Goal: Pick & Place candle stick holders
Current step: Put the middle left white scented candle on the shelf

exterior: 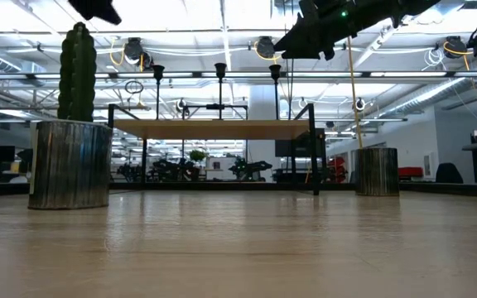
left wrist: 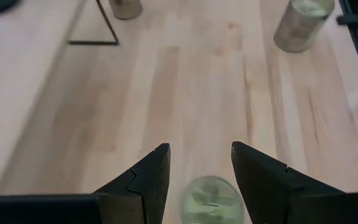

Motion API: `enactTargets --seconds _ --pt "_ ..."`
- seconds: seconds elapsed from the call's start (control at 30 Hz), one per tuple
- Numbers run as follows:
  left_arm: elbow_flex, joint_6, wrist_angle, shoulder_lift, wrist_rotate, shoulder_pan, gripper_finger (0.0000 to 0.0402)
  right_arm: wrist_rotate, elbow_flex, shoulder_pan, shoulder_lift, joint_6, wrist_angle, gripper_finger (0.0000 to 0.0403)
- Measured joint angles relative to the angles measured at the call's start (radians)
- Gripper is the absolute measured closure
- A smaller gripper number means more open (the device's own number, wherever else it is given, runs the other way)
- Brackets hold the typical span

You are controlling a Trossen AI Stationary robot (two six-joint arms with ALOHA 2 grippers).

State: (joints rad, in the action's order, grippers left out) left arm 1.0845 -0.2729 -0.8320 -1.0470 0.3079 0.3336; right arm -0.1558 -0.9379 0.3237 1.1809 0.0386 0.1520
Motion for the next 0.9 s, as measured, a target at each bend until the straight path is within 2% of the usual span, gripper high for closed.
enactTargets --seconds 0.1,0.27,0.4,0.63,0.9 --pt "-0.085 -0.034 0.095 0.000 0.014 0.062 0.0222 0.000 0.000 0.000 0.000 0.000 0.000 0.0179" --pt "-0.232 -0.047 0.344 0.000 0.009 0.161 0.0222 0.000 0.000 0.000 0.000 0.001 0.000 0.0179" --pt "-0.298 -0.047 0.477 0.000 0.009 0.222 0.0222 0.000 0.000 0.000 0.000 0.000 0.000 0.0179" --pt "-0.360 -0.139 0.533 0.000 0.015 0.313 0.0222 0.000 0.000 0.000 0.000 0.000 0.000 0.0179" --pt "-0.423 -0.177 0.576 0.000 0.143 0.382 0.0222 0.000 0.000 0.000 0.000 0.000 0.000 0.0179"
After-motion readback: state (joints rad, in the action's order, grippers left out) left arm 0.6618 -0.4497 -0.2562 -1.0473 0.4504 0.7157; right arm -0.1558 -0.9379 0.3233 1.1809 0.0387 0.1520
